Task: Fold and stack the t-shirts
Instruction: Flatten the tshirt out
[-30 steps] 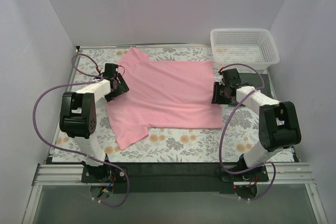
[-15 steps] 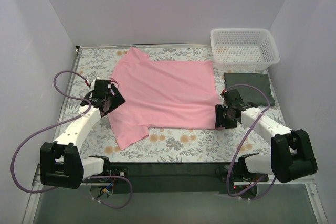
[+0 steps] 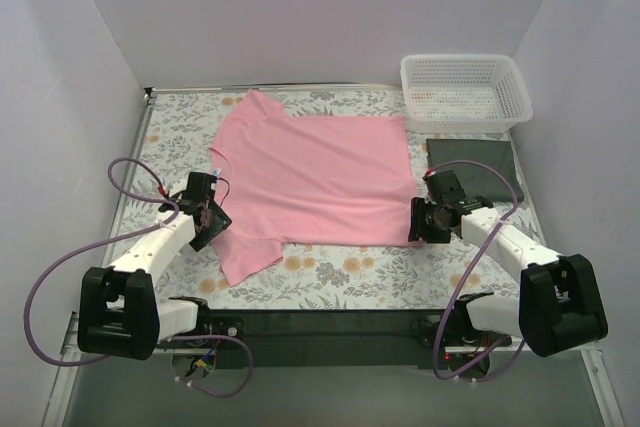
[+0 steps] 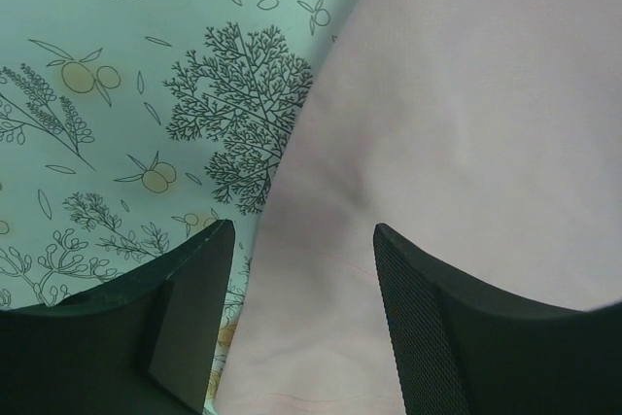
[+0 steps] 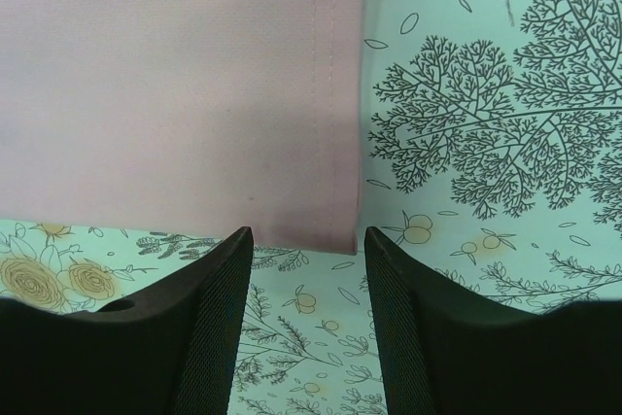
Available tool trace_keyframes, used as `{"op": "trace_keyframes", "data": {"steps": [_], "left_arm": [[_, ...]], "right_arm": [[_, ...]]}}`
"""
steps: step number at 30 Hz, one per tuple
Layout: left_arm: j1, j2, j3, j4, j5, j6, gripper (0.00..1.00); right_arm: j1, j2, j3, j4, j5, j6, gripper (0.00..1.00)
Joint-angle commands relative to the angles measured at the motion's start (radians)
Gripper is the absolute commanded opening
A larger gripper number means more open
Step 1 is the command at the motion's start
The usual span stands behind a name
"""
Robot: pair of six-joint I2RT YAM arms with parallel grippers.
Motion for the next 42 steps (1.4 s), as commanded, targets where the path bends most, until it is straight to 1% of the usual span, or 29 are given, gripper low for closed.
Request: {"op": "trace_keyframes", "data": {"steps": [1,5,9,12,13,14,17,21,24,30,32,37,40,42], "left_arm": [[0.001,0.018,-0.013,0.004,-0.070,-0.024,0.54],[0.001,0.065,-0.027,0.018,-0.061,-0.018,0.50],[0.001,0.102,-0.036,0.021,-0.037,-0.013,0.43],[0.001,0.127,-0.040,0.026,-0.012,-0.006,0.30],[0.001,0.127,-0.040,0.026,-0.012,-0.004,0.30],[0.001,0.127,-0.039,0.024,-0.009,-0.003,0.23],[0.001,0.119,-0.039,0.018,0.000,0.000,0.08],[0.001,0.098,-0.040,0.015,0.008,0.005,0.00],[0.001,0.087,-0.034,0.004,0.009,0.010,0.00],[0.001,0.061,-0.033,-0.006,0.003,0.008,0.00],[0.001,0.060,-0.031,-0.008,0.003,0.008,0.00],[0.001,0.053,-0.033,-0.011,0.000,0.008,0.00],[0.001,0.049,-0.030,-0.014,-0.006,0.002,0.00],[0.001,0.043,-0.034,-0.016,-0.011,-0.003,0.00]], "right_arm": [[0.001,-0.019,-0.003,0.036,-0.013,0.005,0.48],[0.001,-0.016,-0.006,0.037,-0.019,0.005,0.48],[0.001,-0.019,-0.004,0.037,-0.013,0.004,0.48],[0.000,-0.010,-0.004,0.039,-0.008,0.007,0.47],[0.000,-0.006,-0.004,0.039,-0.010,0.008,0.47],[0.001,-0.004,-0.006,0.042,-0.010,0.011,0.47],[0.000,0.004,-0.012,0.042,0.000,0.027,0.47],[0.001,-0.007,-0.035,0.034,-0.023,0.050,0.46],[0.008,-0.024,-0.046,0.027,-0.071,0.021,0.45],[0.037,-0.061,-0.026,-0.044,-0.054,-0.018,0.44],[0.037,-0.061,-0.029,-0.051,-0.057,-0.006,0.44],[0.040,-0.056,-0.058,-0.050,-0.043,0.050,0.40],[0.040,-0.058,-0.067,-0.044,0.032,0.065,0.37],[0.041,-0.055,-0.072,-0.039,0.027,0.076,0.36]]}}
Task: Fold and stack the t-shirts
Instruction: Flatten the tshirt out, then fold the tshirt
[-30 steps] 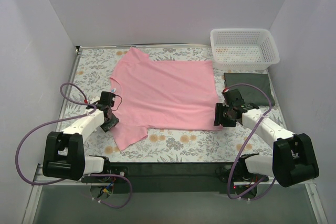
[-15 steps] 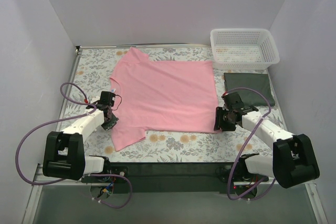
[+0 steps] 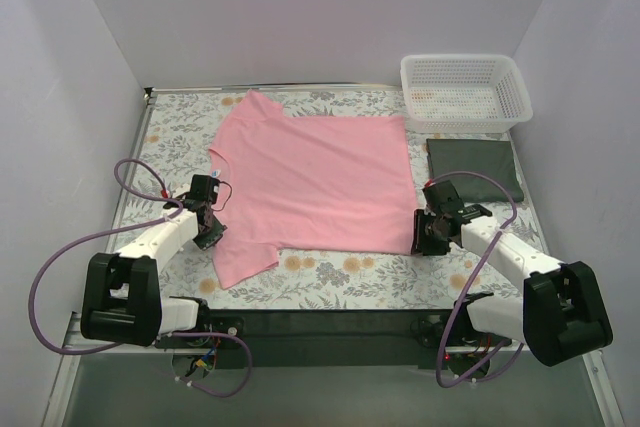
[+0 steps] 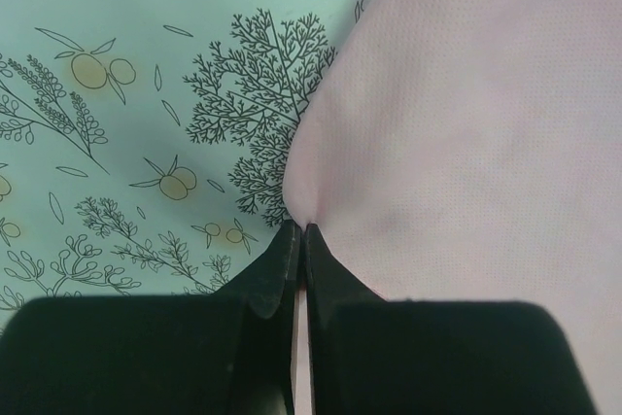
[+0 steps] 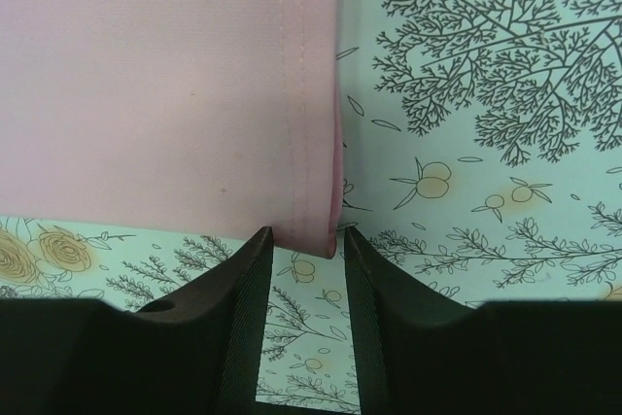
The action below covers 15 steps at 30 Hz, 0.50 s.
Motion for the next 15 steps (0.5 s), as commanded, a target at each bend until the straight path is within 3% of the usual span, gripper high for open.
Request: {"op": "trace_keyframes", "data": {"steps": [1,7,12,15], "left_arm": [[0.001,-0.032,-0.013,-0.029,0.010,-0.014,0.00],[0.001,-0.026,-0.008,-0.033,0.005,-0.022,0.00],[0.001,-0.056,0.030,-0.102,-0.010,-0.052,0.00],[0.001,-0.113,0.062,-0.153,-0.001,-0.097,0.00]], "right_arm": [[0.007,-0.008,-0.020,0.003,0.031,0.042,0.36],[0.007,0.001,-0.056,0.026,0.019,0.051,0.30],[0.005,-0.023,-0.034,-0.002,0.010,0.039,0.01],[0.005,-0.040,0.002,-0.061,0.035,0.023,0.01]]}}
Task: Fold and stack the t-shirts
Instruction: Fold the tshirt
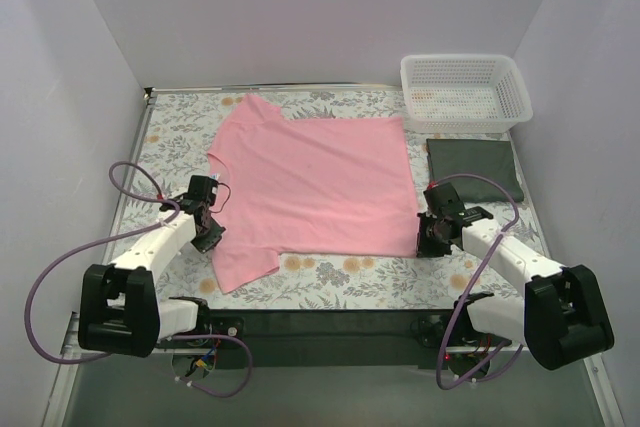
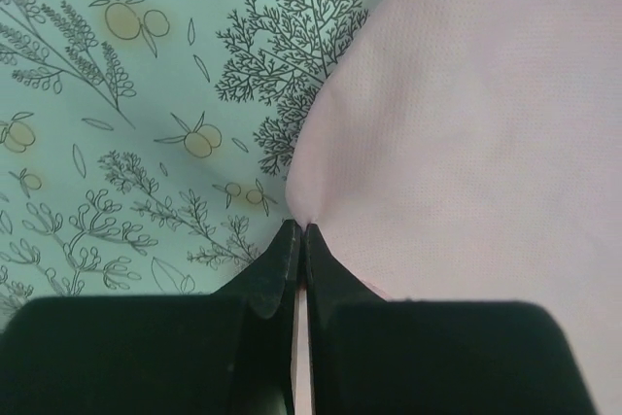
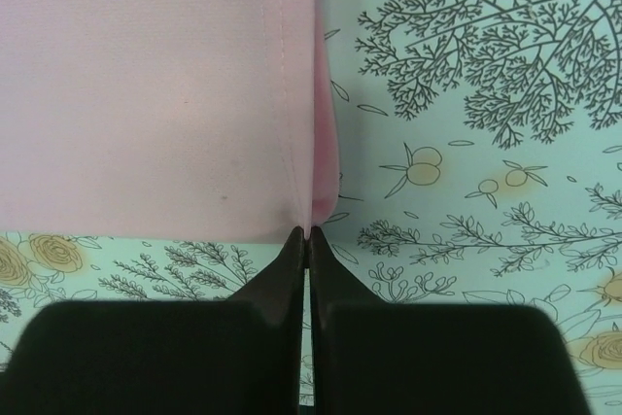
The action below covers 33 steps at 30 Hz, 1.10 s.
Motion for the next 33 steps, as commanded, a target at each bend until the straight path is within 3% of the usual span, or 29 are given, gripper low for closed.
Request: {"op": "trace_keyframes", "data": {"steps": [1,13,33], "left_arm": [[0.001,-0.090,0.066,-0.086,-0.005,-0.069,0.00],[0.003,-0.083,0.191,-0.178,-0.036,-0.056,0.00],[0.061,0.160,0.359,-0.093,0.018,0.039,0.00]], "right_arm": [[0.005,-0.030,0.041,-0.088,0.031,-0.015,0.01],[0.005,-0.019,0.232,-0.205,0.087,-0.081,0.01],[-0.035,0.284,0.542,-0.199,0.166,-0.197,0.01]]}}
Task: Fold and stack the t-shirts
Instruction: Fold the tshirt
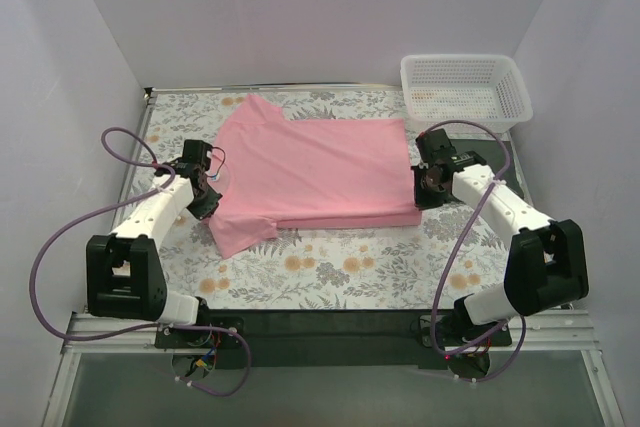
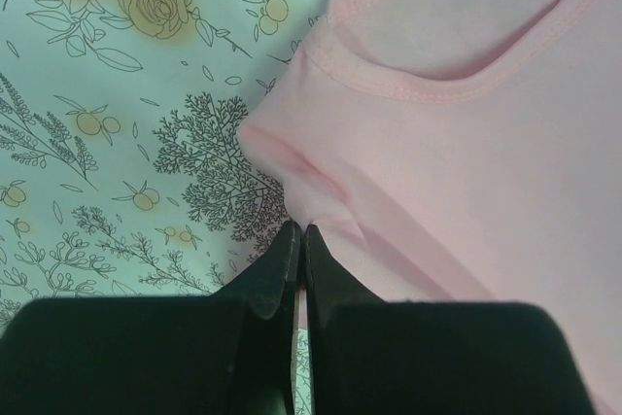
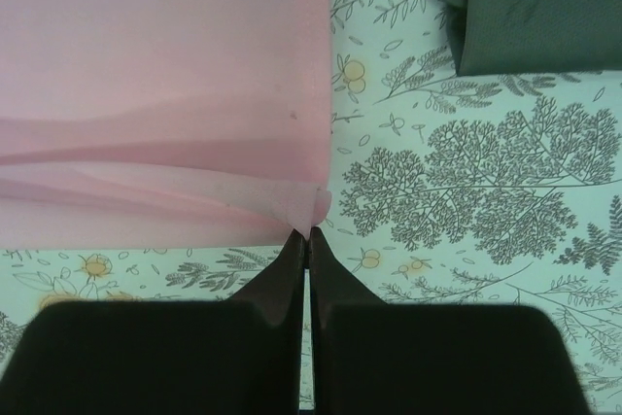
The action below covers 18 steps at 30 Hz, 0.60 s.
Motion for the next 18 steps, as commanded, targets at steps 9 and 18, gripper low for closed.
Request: {"op": "trace_keyframes", "data": {"steps": [9,18], "left_arm": [[0.025,0.104,0.108,0.041,0.024,0.043,0.00],[0.035,0.150,0.122,0.071,0.027,0.052,0.00]], "right_arm": [[-0.034,0.125,0.159,0.012,0.049,-0.060,0.01],[-0.040,0.206,0.212,0.029,0.053,-0.072,0.01]]}}
